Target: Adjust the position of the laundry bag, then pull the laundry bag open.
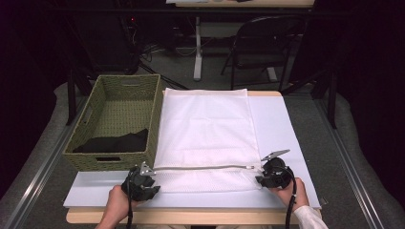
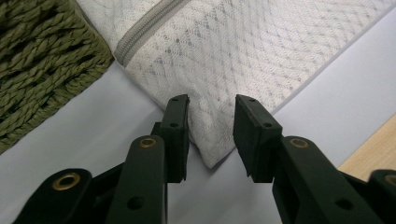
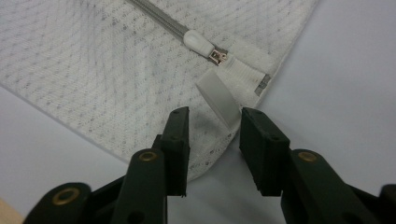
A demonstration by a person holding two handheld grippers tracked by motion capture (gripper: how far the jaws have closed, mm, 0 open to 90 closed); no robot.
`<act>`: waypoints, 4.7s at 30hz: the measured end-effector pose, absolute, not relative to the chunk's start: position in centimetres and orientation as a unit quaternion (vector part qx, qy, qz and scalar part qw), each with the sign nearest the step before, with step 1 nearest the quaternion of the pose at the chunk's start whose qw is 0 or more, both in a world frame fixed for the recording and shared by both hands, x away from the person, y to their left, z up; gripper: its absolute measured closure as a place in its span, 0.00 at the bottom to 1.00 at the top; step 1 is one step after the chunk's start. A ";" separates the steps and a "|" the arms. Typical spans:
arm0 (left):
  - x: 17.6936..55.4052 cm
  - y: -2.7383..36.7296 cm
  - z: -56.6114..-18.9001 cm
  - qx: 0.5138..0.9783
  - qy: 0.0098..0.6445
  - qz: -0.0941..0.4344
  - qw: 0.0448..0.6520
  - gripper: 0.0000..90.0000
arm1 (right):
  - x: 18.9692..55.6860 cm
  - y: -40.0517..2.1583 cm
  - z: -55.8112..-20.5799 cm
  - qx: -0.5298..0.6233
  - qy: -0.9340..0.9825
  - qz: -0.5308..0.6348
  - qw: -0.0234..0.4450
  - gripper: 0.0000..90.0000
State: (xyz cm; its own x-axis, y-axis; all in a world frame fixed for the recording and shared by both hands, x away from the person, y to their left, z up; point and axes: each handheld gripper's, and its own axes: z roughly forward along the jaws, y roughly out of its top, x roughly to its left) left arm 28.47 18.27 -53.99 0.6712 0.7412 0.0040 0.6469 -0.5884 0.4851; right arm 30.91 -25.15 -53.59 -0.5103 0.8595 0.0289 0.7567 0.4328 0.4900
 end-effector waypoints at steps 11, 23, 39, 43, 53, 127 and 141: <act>28.7 18.7 -54.0 0.884 0.393 0.092 0.237 0.97 | 30.8 -25.1 -53.7 0.484 0.835 0.240 0.105 0.98; 28.7 19.5 -53.9 0.881 0.402 0.060 0.243 0.99 | 30.5 -24.9 -53.4 0.480 0.839 0.239 0.093 0.99; 27.7 20.3 -53.4 0.883 0.400 0.051 0.242 0.98 | 29.6 -24.4 -53.0 0.459 0.855 0.227 0.082 0.99; 27.4 20.3 -53.4 0.884 0.397 0.050 0.240 0.98 | 29.2 -24.3 -53.0 0.459 0.855 0.230 0.074 0.99; 26.9 20.9 -53.2 0.881 0.403 0.038 0.246 0.98 | 28.3 -24.3 -52.8 0.456 0.859 0.221 0.067 0.99; 29.2 12.9 -51.3 0.924 0.286 0.054 0.250 0.13 | 30.5 -27.4 -51.8 0.473 0.840 0.261 0.046 0.22; 30.2 10.8 -51.8 0.932 0.263 0.058 0.241 0.13 | 31.8 -27.2 -52.8 0.483 0.830 0.277 0.024 0.41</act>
State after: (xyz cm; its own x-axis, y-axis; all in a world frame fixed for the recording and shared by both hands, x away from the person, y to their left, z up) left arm 30.23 10.79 -51.75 0.8554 0.5176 -0.0192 0.4618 -0.7455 0.4806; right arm 31.84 -27.23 -52.75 -0.5324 0.8154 0.2273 0.7887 0.3802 0.4832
